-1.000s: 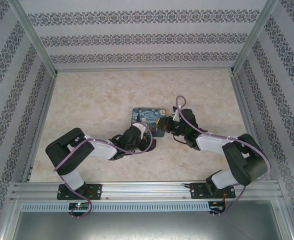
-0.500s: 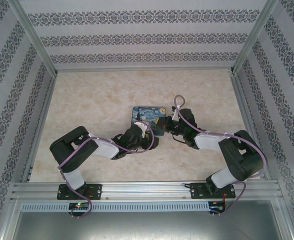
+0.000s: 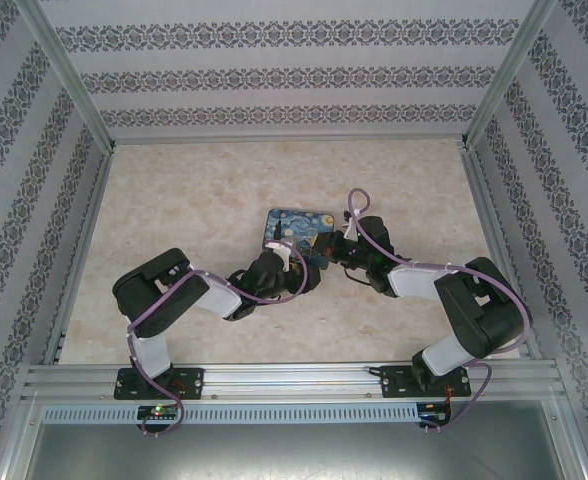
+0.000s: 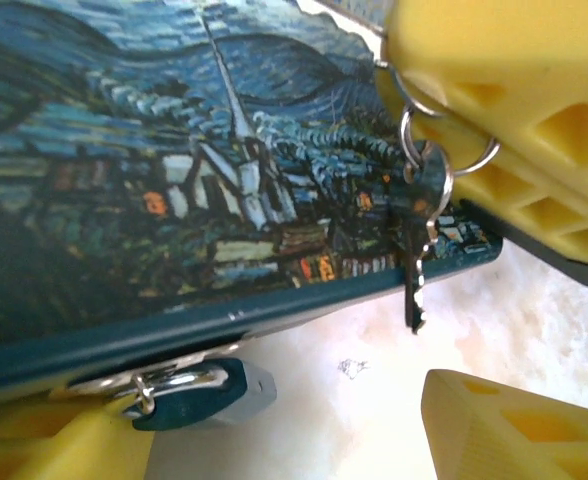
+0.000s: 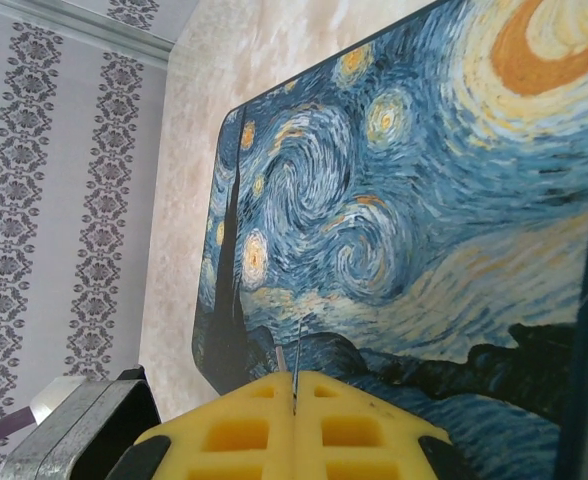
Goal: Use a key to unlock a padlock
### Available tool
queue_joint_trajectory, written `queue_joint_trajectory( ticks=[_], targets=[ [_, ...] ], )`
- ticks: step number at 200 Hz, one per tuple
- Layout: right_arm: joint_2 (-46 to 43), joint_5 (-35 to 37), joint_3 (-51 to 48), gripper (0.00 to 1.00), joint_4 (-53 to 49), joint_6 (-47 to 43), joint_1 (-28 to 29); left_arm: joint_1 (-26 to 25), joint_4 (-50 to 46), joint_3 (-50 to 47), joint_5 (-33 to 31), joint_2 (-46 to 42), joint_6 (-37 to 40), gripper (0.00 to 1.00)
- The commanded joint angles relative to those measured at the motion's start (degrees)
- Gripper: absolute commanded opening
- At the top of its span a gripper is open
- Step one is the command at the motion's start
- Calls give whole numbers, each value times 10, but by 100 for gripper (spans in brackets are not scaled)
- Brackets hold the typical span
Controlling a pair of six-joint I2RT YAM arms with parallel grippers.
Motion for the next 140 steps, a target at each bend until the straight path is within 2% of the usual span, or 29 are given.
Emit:
queue_joint_trajectory(
  ticks=[1,50,140],
  targets=[
    [10,-6,5,0,7,6,-6,5,58,-15,1,14,-39,70],
    [10,-6,4,0,9,6,-7,10,80,-35,-13,2,-82,62],
    [15,-7,1,0,18,9,-8,18,122,-42,-14,35,-120,41]
  ],
)
